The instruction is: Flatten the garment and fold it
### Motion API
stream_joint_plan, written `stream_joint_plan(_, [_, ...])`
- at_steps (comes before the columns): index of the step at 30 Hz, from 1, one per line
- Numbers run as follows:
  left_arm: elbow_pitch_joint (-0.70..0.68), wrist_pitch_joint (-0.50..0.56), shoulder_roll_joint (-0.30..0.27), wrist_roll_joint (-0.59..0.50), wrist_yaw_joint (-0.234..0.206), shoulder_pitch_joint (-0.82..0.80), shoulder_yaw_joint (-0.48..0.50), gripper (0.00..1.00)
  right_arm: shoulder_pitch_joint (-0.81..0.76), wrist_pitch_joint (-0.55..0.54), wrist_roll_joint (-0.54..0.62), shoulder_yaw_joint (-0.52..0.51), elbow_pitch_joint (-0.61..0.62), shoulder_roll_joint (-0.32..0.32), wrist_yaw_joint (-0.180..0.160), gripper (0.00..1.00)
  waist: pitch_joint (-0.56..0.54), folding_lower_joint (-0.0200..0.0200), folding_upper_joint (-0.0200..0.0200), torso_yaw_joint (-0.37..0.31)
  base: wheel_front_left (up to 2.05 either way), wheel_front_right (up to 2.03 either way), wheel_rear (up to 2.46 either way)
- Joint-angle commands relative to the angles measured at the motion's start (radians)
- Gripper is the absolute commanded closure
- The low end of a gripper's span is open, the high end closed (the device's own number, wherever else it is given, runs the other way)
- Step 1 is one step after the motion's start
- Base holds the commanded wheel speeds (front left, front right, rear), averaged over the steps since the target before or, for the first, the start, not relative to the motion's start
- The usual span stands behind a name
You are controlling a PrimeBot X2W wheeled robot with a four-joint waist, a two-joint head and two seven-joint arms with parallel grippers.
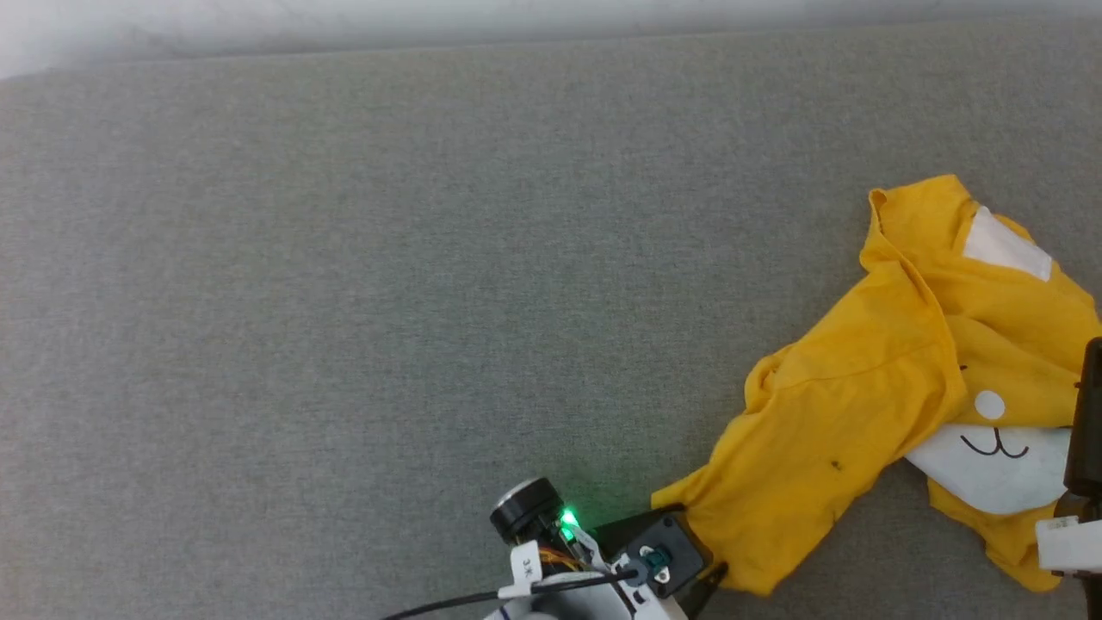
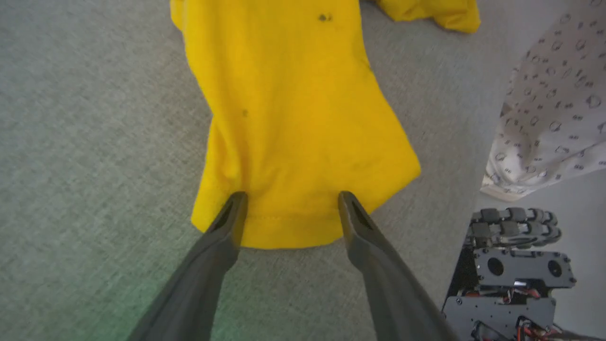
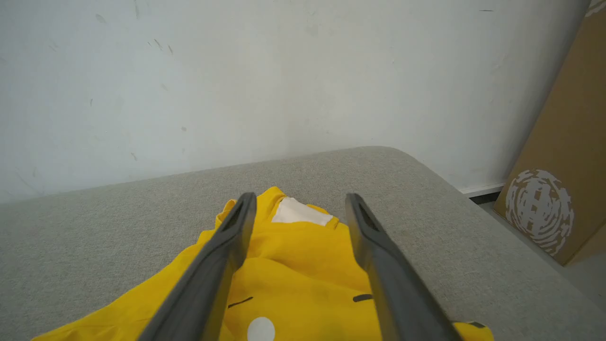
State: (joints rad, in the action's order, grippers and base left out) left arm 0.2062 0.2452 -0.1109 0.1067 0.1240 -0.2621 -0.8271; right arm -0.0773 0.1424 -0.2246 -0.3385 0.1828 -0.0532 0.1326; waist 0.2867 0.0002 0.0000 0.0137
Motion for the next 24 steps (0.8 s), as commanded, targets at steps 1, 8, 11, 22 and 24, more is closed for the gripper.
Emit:
stream_joint_plan(1, [0.026,0.007,-0.012,-0.019,0.006,-0.027,-0.010,0.00,0.018,0.002,-0.006,0.002,-0.002,0.003,-0.002,0.00,0.018,-0.0002,0.0000,-0.017,0.00,0.00,0.00])
stream_joint_plan(8, [0.147,0.003,-0.007,-0.030,0.006,-0.090,-0.066,1.00,0.034,0.004,-0.010,-0.005,-0.016,0.003,-0.002,0.00,0.027,-0.0002,0.0000,-0.022,0.00,0.00,0.00])
stream_joint_plan(11, [0.155,-0.019,0.001,0.005,0.006,-0.100,-0.072,1.00,0.035,0.006,-0.014,-0.013,-0.026,0.003,-0.002,0.00,0.020,-0.0002,0.0000,-0.016,0.00,0.00,0.00])
stream_joint_plan(22, [-0.091,-0.098,0.025,0.369,-0.043,-0.053,0.212,1.00,0.028,0.002,-0.022,-0.013,-0.045,0.003,-0.002,0.00,-0.038,-0.0002,0.0000,0.015,0.00,0.00,0.00])
stream_joint_plan(24, [-0.167,-0.092,0.002,0.430,-0.076,-0.023,0.292,1.00,0.023,-0.002,-0.023,-0.012,-0.046,0.003,-0.002,0.00,-0.048,-0.0002,0.0000,0.017,0.00,0.00,0.00])
